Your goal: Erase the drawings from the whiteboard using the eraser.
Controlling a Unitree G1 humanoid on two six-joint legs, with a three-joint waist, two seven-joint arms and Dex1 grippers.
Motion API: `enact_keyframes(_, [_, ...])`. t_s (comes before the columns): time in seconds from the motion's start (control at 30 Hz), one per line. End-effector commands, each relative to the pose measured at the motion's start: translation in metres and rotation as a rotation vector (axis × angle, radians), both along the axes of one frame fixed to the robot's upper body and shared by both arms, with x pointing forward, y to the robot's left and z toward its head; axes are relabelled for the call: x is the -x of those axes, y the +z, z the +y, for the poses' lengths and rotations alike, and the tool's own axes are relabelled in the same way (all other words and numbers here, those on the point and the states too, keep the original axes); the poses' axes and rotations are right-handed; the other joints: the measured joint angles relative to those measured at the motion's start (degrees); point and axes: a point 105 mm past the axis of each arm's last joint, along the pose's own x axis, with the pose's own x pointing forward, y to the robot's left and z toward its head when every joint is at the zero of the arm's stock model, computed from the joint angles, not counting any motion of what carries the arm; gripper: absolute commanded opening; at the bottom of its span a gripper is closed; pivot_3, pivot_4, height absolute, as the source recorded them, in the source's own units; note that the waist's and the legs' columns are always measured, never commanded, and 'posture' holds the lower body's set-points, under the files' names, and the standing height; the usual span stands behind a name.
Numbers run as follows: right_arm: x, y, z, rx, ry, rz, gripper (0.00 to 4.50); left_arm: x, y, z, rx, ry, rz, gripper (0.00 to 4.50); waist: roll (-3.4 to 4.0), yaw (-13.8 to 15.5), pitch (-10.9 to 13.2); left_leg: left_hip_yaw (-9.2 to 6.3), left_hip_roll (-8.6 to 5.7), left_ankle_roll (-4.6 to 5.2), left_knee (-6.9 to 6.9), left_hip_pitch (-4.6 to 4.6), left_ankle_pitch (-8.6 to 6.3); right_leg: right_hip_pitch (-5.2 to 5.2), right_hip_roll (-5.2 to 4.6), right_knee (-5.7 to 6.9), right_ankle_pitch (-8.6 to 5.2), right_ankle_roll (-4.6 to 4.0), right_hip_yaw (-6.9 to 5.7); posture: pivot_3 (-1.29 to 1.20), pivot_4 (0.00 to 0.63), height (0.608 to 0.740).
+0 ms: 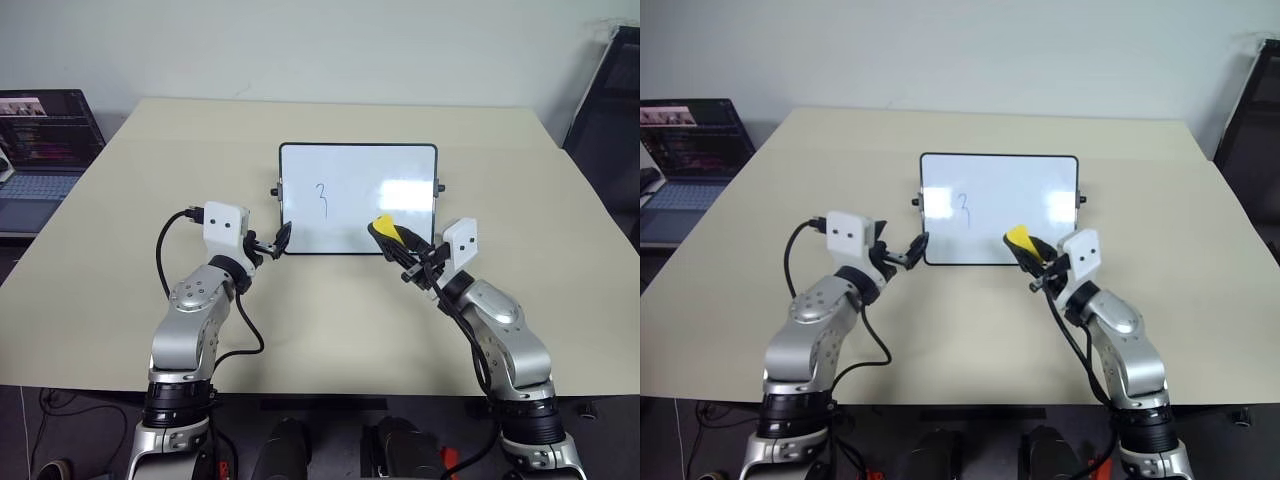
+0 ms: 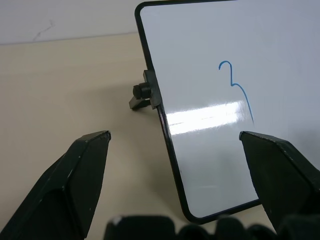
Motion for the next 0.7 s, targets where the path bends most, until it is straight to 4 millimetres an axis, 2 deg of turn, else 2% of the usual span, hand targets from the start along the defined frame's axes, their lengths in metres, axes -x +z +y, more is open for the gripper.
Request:
enact_keyframes(0.03, [-0.004,0.025,0.011,0.044,0.029,-0.122,0.86,0.0,0.013,-0.006,-0.012,-0.037,-0.05,4.5,0.0,0.0,0.0,0.01,0.0,0.0,0.0,0.0,0.0,0.0,0.0,0.0,0.0,0.0,0.0,0.0,0.15,0.74])
enact_keyframes(0.4, [-0.054,0.035,0.06,0.428,0.073,-0.241,0.86,-0.009,0.023,-0.016,-0.084,-0.073,-0.031,4.5,0.0,-0.1,0.0,0.03,0.0,0.0,-0.01,0.0,0.0,-0.03,0.02,0.01,0.01,-0.01,-0.02,0.0,0.15,0.74])
enact_keyframes(0.57, [-0.078,0.05,0.086,0.519,0.101,-0.252,0.86,-0.011,0.021,-0.015,-0.107,-0.085,0.025,4.5,0.0,-0.2,0.0,0.03,0.02,-0.01,-0.01,0.01,0.0,-0.09,0.01,0.11,0.02,-0.01,-0.02,0.0,0.15,0.74])
enact_keyframes(0.7, [-0.093,0.055,0.095,0.597,0.094,-0.274,0.86,-0.009,0.017,-0.019,-0.138,-0.128,0.071,4.5,0.0,-0.1,0.0,0.03,0.0,-0.01,-0.02,0.01,0.0,-0.09,-0.01,0.07,0.02,-0.02,-0.03,0.0,0.15,0.74])
